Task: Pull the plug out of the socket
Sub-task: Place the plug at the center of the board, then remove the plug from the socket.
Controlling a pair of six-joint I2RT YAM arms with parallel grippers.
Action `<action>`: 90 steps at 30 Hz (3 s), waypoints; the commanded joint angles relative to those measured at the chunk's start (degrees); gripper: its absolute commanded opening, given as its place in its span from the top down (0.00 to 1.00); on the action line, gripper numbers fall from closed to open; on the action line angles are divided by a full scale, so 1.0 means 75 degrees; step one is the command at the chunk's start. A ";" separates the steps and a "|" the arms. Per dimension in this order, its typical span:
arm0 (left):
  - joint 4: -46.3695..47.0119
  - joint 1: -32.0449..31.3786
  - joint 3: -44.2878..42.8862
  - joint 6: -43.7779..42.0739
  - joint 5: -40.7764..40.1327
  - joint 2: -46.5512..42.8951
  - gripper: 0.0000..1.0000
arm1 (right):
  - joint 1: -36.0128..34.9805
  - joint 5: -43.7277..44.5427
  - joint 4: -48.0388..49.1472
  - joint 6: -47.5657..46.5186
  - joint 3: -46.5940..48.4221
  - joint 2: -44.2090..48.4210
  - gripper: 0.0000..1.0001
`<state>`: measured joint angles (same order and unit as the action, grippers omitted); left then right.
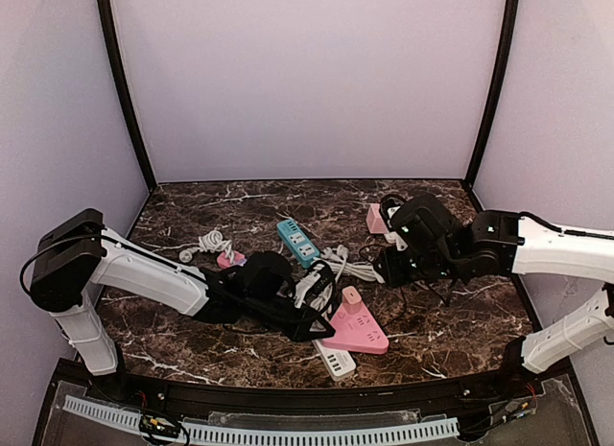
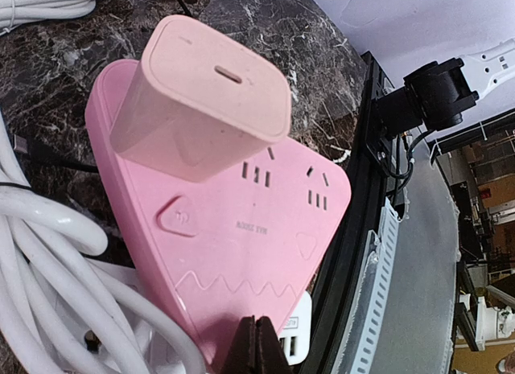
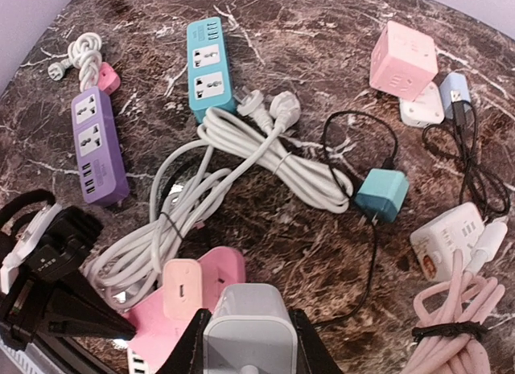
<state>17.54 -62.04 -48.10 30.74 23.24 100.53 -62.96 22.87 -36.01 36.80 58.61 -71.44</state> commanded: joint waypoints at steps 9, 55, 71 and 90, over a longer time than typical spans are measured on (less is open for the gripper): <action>-0.2947 0.0033 0.0567 -0.0158 -0.0843 0.0776 0.99 | 0.2370 -0.1497 0.2145 -0.1879 0.0072 -0.0723 1.00; -0.3059 0.0032 0.0436 -0.0255 -0.0878 0.0712 0.99 | 0.4707 -0.3361 0.3968 -0.1803 -0.0006 -0.3736 0.48; -0.2978 0.0033 0.0459 -0.0235 -0.0925 0.0694 0.99 | 0.4095 -0.3797 0.3026 -0.1848 -0.1008 -0.0503 0.48; -0.2891 0.0032 0.0507 -0.0196 -0.0917 0.0683 0.99 | 0.0225 -0.1718 0.1971 0.0186 -0.1396 -0.0094 0.47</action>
<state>15.03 -62.04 -49.34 30.06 23.11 100.31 -58.37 4.05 -18.22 35.09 46.00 -68.29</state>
